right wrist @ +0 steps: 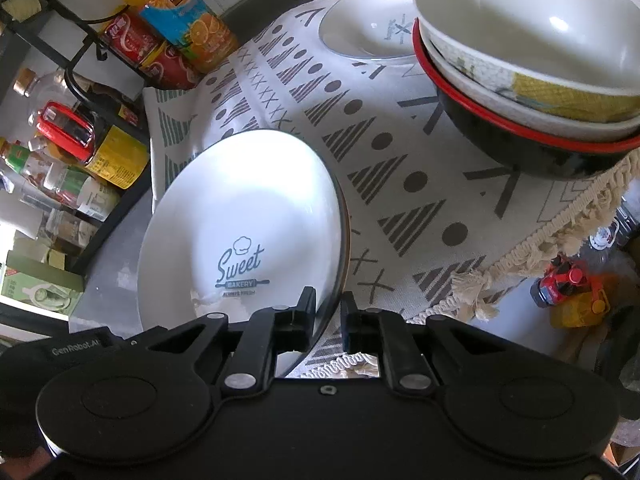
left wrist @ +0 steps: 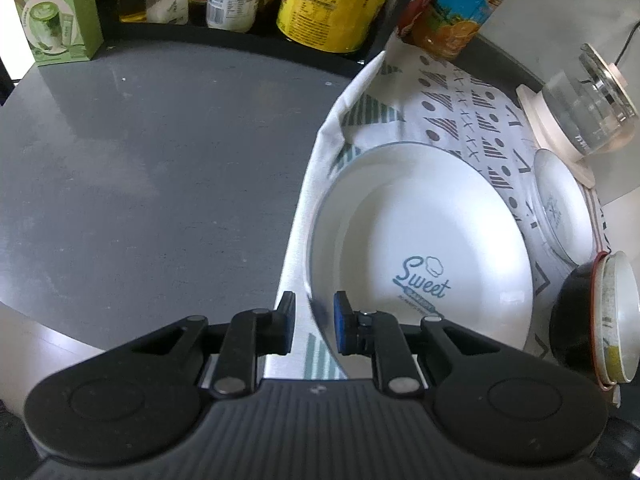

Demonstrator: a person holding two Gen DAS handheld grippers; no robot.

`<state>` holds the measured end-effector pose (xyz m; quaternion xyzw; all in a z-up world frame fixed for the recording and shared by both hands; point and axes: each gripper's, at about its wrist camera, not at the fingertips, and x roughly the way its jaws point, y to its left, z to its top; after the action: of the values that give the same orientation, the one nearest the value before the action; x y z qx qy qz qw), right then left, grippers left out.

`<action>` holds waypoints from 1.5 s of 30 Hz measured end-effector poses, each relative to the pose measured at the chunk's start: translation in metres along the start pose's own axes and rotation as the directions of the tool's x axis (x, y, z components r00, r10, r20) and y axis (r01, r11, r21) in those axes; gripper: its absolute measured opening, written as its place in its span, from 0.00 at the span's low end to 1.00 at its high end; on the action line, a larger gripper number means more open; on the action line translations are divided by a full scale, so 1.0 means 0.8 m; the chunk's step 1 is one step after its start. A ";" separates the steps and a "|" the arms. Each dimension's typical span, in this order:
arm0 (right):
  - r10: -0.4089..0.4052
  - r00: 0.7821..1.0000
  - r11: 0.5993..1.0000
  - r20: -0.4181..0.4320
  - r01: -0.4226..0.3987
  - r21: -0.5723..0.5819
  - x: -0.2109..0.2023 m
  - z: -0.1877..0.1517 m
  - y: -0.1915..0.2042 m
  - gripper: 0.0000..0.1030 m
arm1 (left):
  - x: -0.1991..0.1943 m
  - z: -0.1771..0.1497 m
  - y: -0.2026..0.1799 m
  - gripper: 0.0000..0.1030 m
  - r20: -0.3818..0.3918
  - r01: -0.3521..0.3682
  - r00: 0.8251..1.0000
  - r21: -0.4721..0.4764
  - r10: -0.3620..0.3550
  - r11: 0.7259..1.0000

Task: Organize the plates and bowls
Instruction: 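Carry the 'Sweet' plate onto the large white plate and open the grippers, then move both grippers to the rim of the small 'Bakery' plate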

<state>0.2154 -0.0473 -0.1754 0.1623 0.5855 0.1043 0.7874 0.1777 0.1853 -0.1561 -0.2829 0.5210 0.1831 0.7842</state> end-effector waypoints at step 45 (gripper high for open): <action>0.079 0.967 0.993 0.244 -0.054 -0.106 -0.107 0.211 -0.067 0.89 | -0.022 0.065 -0.199 0.84 0.037 0.149 0.988 0.025 -0.150 0.988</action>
<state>0.3503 -0.1495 -0.0753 0.1548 0.4712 0.1382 0.8573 0.3005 0.0953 -0.0838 -0.3088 0.4850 0.1232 0.8089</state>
